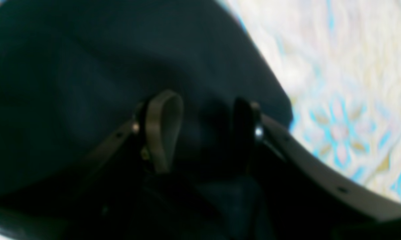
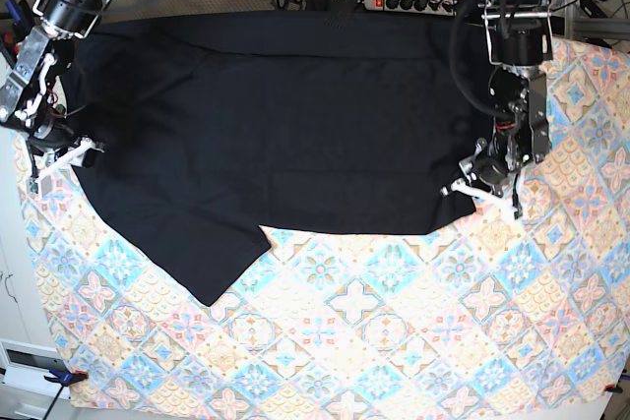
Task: Fold the T-shirt properly
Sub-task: 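Release the shoulders and move both grippers to the shirt's side edges, then grasp the shirt's side edges midway along the body with both grippers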
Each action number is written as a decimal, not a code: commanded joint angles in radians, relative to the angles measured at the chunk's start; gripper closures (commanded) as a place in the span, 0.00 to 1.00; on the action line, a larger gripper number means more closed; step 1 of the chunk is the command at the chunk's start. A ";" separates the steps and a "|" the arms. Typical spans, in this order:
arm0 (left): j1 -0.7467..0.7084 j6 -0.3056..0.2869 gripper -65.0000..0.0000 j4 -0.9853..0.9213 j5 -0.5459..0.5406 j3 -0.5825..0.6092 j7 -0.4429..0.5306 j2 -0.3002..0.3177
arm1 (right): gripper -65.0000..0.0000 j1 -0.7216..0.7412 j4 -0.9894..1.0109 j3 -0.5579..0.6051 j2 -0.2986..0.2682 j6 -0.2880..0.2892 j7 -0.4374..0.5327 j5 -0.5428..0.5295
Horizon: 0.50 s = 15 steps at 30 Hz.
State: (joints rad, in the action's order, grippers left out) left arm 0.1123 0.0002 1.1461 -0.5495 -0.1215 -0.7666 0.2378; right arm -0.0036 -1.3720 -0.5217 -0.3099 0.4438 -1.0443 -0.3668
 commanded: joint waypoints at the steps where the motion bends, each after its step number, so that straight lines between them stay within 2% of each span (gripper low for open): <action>1: -0.012 0.001 1.00 0.044 -0.001 0.000 -0.021 0.005 | 0.57 0.057 0.007 0.008 -0.044 0.006 0.045 -0.022; 7: -0.113 0.001 1.00 0.228 -0.001 -0.002 -0.021 0.030 | 0.56 0.130 0.165 0.194 -0.125 0.006 0.175 -0.022; 12: -0.190 0.002 1.00 0.364 -0.001 -0.002 -0.021 0.030 | 0.49 0.208 0.294 0.337 -0.168 0.006 0.241 -0.014; 15: -0.242 0.002 1.00 0.447 -0.001 -0.002 -0.021 0.030 | 0.49 0.267 0.383 0.421 -0.202 0.006 0.309 -0.014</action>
State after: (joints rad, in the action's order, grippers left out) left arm -0.1398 0.0032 1.5742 -0.5495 -0.1165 -0.8066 0.2520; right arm 0.2447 -0.9752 -0.0937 -0.4889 0.4500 -0.7452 -0.3748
